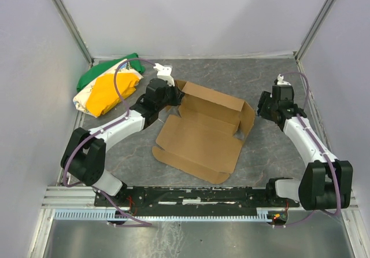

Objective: Fold the paper box

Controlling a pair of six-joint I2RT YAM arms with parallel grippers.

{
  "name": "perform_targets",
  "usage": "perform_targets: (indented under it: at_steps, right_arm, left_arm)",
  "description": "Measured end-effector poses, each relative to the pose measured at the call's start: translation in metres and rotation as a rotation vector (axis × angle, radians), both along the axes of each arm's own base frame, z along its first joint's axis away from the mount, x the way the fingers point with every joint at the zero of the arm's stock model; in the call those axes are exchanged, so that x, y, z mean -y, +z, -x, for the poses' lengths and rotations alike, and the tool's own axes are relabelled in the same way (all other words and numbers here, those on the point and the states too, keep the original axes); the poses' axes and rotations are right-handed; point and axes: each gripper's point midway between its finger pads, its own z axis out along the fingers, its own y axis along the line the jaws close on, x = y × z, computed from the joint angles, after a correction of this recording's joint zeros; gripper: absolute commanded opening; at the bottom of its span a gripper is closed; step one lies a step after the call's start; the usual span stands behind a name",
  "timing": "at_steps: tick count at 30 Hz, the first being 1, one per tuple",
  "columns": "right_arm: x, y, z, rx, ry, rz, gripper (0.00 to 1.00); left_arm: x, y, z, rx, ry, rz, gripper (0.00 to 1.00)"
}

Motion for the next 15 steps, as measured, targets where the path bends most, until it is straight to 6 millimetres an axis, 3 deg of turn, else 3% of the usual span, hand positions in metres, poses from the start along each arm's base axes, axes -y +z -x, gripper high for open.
perform_targets:
  at_steps: [5, 15]
  right_arm:
    - [0.008, -0.002, 0.01, -0.025, -0.005, 0.046, 0.64]
    - [0.011, -0.033, 0.018, -0.14, -0.014, 0.061, 0.63]
  left_arm:
    - [0.0, 0.0, 0.0, 0.0, -0.001, -0.004, 0.03]
    - [0.006, 0.002, -0.012, -0.017, -0.004, -0.026, 0.03]
